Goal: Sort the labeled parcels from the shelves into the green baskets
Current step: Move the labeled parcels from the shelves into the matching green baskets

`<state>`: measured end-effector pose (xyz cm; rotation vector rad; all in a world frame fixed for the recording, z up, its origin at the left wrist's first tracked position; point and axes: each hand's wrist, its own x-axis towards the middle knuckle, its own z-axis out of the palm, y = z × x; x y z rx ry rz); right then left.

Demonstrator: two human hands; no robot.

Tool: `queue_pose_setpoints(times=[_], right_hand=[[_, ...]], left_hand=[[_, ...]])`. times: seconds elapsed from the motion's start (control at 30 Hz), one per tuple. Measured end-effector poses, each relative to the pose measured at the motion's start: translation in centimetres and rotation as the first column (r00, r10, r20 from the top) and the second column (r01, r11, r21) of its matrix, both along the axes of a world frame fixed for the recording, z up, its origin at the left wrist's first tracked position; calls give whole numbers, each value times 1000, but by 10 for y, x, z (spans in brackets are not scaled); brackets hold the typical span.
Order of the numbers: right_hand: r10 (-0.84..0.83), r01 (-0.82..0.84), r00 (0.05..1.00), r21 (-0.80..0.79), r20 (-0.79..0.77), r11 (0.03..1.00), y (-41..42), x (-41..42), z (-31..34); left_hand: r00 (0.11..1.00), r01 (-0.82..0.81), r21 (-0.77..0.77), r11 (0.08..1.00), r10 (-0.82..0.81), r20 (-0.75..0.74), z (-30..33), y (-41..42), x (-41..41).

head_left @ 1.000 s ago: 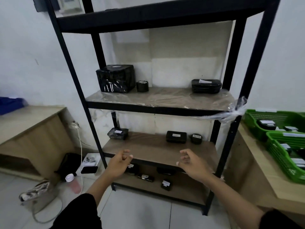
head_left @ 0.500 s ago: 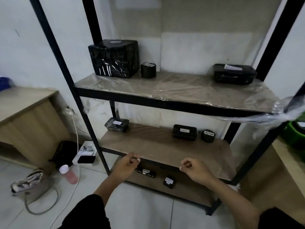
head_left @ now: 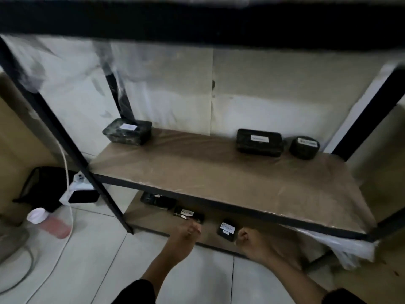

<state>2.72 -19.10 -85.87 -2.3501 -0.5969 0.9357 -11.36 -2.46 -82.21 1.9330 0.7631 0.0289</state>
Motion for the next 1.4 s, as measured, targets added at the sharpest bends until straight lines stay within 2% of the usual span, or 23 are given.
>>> queue_pose_setpoints(times=[0.13, 0.33, 0.5, 0.67, 0.8, 0.9, 1.03, 1.1, 1.2, 1.3, 1.4], right_hand=[[-56, 53, 997, 54, 58, 997, 21, 23, -109], [-174, 156, 975, 131, 141, 979, 36, 58, -243], [-271, 247, 953, 167, 139, 954, 38, 80, -303], [-200, 174, 971, 182, 133, 968, 43, 92, -345], [-87, 71, 971, 78, 222, 994, 58, 79, -327], [-77, 86, 940, -12, 332, 996, 62, 78, -320], [-109, 107, 904, 28, 414, 994, 62, 66, -307], [-137, 94, 890, 119, 434, 988, 64, 61, -297], [-142, -30, 866, 333, 480, 942, 70, 53, -275], [-135, -150, 856, 492, 498, 858, 77, 41, -256], [-138, -113, 922, 592, 361, 798, 80, 28, -245]], left_hand=[[989, -70, -122, 990, 85, 125, -124, 28, 21], [976, -150, -123, 981, 167, 143, -237, 39, 47], [973, -201, -129, 971, 214, 90, -289, 32, 45], [973, -205, -72, 976, 211, 96, -293, 27, 46], [966, -204, -61, 977, 211, 147, -289, 25, 51], [969, -198, -51, 979, 204, 142, -288, 24, 52], [970, -194, -43, 980, 198, 143, -287, 26, 51], [971, -200, -44, 979, 204, 126, -290, 29, 50], [960, -244, -123, 962, 257, 108, -294, 33, 52], [939, -260, -392, 882, 326, 110, -287, 31, 57], [931, -197, -577, 793, 335, 143, -284, 32, 61]])
